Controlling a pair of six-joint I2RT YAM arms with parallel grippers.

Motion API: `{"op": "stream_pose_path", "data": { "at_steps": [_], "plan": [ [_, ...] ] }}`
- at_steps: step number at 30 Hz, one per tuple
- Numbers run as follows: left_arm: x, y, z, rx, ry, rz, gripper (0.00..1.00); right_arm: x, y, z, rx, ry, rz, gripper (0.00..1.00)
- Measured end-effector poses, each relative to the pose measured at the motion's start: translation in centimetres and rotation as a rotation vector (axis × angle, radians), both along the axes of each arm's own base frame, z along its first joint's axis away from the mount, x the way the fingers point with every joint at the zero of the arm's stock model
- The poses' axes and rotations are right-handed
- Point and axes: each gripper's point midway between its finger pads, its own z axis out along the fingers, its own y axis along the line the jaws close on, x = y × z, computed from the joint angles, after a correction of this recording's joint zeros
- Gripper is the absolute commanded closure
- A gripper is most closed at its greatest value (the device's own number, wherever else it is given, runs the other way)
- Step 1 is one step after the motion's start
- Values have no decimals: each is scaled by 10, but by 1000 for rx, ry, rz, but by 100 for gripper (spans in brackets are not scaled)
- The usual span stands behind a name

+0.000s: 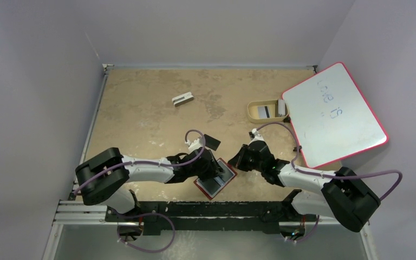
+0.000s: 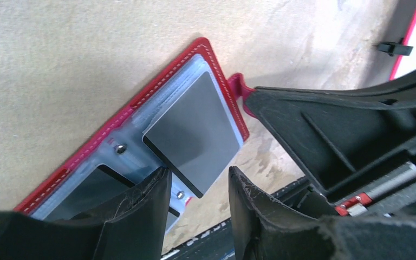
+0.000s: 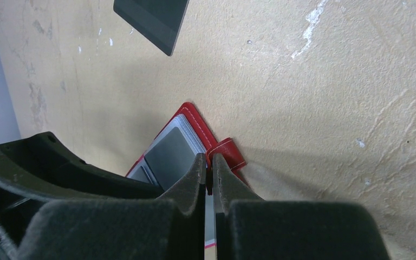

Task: Put the credit cards into the card holder
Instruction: Insert the credit card into the card holder.

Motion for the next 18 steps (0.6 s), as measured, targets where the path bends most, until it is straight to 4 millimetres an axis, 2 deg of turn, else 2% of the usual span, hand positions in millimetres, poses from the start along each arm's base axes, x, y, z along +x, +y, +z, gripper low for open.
{"op": "stream_pose_path", "data": {
  "at_steps": [3, 6, 10, 14, 18],
  "plan": [
    [-1, 4, -6, 32, 9, 4, 58, -1, -1, 1, -2, 3, 0, 100],
    [4, 5, -4, 55, -1, 6, 58, -3, -4, 4, -4, 2, -5, 100],
    [20, 7, 1, 64, -20, 24, 57, -4, -8, 7, -10, 1, -22, 100],
    [37, 11, -2, 88, -32, 39, 57, -4, -12, 8, -15, 0, -46, 100],
    [45, 6, -5, 121, -38, 15, 56, -4, -14, 7, -11, 7, -63, 100]
  ]
}}
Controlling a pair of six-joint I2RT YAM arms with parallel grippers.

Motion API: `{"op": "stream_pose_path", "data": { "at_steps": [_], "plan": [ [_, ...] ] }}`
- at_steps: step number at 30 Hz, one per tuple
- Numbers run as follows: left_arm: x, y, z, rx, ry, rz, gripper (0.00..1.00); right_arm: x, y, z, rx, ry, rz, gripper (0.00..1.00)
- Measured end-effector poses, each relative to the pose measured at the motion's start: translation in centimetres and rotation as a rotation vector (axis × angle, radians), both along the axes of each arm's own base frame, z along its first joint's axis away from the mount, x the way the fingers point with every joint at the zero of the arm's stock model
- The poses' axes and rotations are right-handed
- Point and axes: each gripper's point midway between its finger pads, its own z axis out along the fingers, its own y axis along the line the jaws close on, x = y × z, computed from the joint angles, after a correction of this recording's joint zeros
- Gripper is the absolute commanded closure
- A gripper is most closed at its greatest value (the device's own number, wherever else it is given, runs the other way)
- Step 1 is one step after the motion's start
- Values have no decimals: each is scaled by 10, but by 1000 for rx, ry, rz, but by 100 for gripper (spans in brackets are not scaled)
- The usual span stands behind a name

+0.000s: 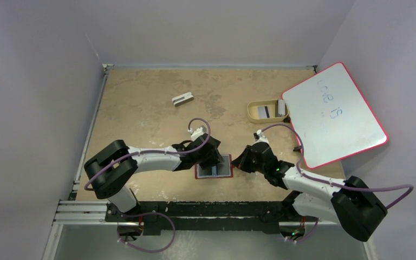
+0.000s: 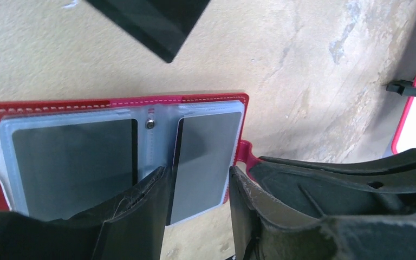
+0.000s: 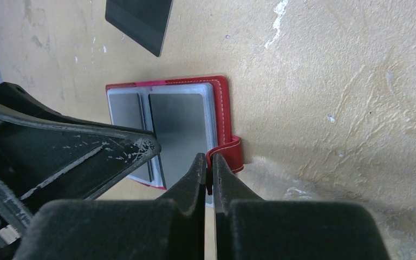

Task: Put the credit cards into the card holder
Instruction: Insert the credit card into the card holder, then close the card holder at the center of the board.

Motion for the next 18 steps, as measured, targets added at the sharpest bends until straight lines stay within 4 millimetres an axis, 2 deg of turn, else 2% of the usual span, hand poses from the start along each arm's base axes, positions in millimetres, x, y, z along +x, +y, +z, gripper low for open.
{"op": "stream_pose_path", "data": {
  "at_steps": [4, 7, 12, 18],
  "plan": [
    [3, -4, 9, 23, -14, -33, 51, -1, -1, -1, 1, 9, -6, 100],
    [-1, 1, 12, 38, -9, -45, 50, -1, -1, -2, 3, 14, -8, 100],
    [-14, 22, 21, 64, 2, -39, 48, -2, -1, -4, -1, 20, -8, 100],
    [-10, 63, 16, 123, 11, 21, 45, -1, 0, -6, -7, 21, -6, 100]
  ]
}}
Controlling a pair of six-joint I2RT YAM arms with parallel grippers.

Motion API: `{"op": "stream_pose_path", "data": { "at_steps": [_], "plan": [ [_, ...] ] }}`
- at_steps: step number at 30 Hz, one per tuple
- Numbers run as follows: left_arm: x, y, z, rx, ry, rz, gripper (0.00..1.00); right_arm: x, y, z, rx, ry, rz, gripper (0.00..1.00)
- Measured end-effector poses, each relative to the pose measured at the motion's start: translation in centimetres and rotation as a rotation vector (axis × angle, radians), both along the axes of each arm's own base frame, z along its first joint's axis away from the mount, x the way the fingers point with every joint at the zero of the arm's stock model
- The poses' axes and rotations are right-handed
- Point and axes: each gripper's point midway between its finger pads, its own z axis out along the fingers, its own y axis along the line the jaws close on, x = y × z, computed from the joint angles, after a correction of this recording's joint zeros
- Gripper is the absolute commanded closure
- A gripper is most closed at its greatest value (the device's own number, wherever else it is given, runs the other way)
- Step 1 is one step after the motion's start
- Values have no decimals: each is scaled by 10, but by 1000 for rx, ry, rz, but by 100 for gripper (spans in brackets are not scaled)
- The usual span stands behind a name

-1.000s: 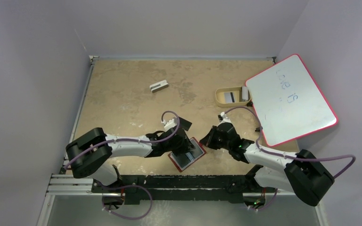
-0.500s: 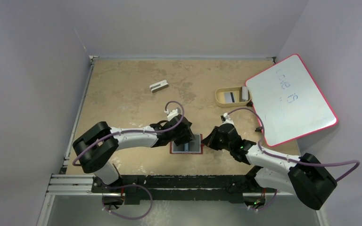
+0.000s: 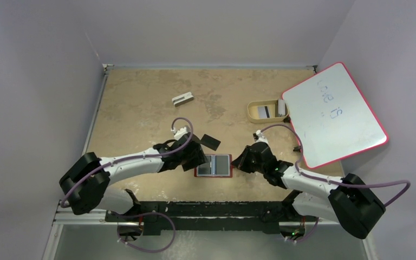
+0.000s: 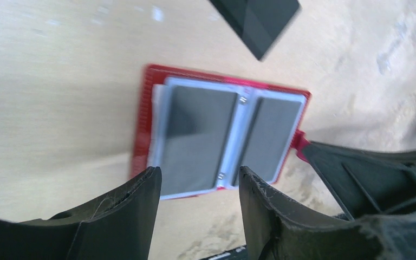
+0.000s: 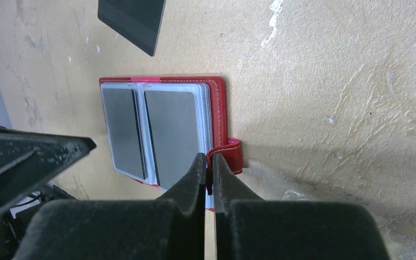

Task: Put the credit cards into the card holder
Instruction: Close the card holder at the center of the board.

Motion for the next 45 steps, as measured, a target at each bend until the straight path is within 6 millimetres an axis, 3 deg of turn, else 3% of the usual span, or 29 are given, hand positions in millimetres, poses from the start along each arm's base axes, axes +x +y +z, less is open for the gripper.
{"op": "stream_pose_path", "data": {
  "at_steps": [5, 13, 21, 32, 38, 45],
  "plan": [
    [8, 34, -8, 45, 2, 64, 43, 1, 0, 1, -7, -12, 11, 100],
    [12, 44, -27, 51, 12, 68, 42, 3, 1, 1, -25, -26, 31, 100],
    [21, 14, -21, -115, -13, 27, 42, 6, 2, -9, -55, -19, 43, 100],
    [8, 5, -13, -273, 13, 35, 42, 16, 11, -9, -31, -50, 49, 100],
    [11, -10, 9, -379, -7, 24, 42, 16, 11, -9, -32, -50, 51, 100],
    [14, -25, 49, -506, -84, -12, 42, 17, 14, -9, -26, -53, 57, 100]
  ]
}}
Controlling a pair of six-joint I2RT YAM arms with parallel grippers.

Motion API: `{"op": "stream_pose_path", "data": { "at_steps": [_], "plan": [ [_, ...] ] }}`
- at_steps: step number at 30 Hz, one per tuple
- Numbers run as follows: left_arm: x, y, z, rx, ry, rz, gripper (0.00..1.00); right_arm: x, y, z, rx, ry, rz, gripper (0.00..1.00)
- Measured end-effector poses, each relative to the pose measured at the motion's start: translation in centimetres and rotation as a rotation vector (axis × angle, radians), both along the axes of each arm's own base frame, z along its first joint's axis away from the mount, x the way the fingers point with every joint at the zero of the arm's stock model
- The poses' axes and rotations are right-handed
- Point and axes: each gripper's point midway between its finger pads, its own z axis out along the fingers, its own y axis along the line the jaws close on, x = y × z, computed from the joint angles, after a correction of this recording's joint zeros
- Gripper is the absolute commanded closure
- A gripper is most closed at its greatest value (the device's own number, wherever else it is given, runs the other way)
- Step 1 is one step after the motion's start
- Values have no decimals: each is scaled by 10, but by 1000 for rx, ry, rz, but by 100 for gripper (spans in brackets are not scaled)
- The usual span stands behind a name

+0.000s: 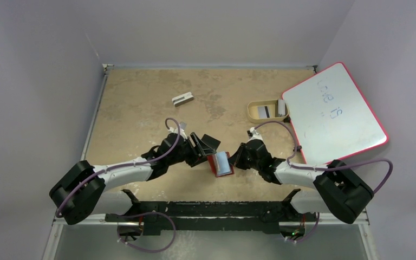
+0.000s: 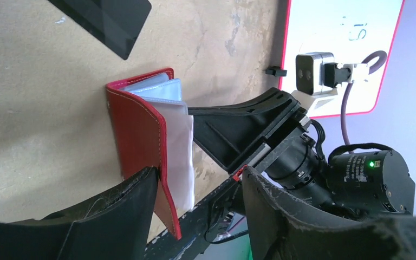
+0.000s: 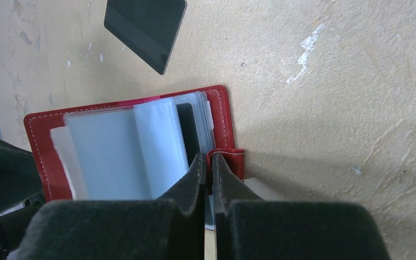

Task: Put the credit cards into the card holder
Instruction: Close the card holder at the center of the board.

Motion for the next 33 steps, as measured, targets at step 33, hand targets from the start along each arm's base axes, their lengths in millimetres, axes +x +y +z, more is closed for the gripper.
{"op": "stream_pose_path", "data": {
  "at_steps": [33],
  "plan": [
    [16, -33, -31, 251, -74, -105, 76, -6, -2, 5, -42, 19, 43, 88]
  ]
}}
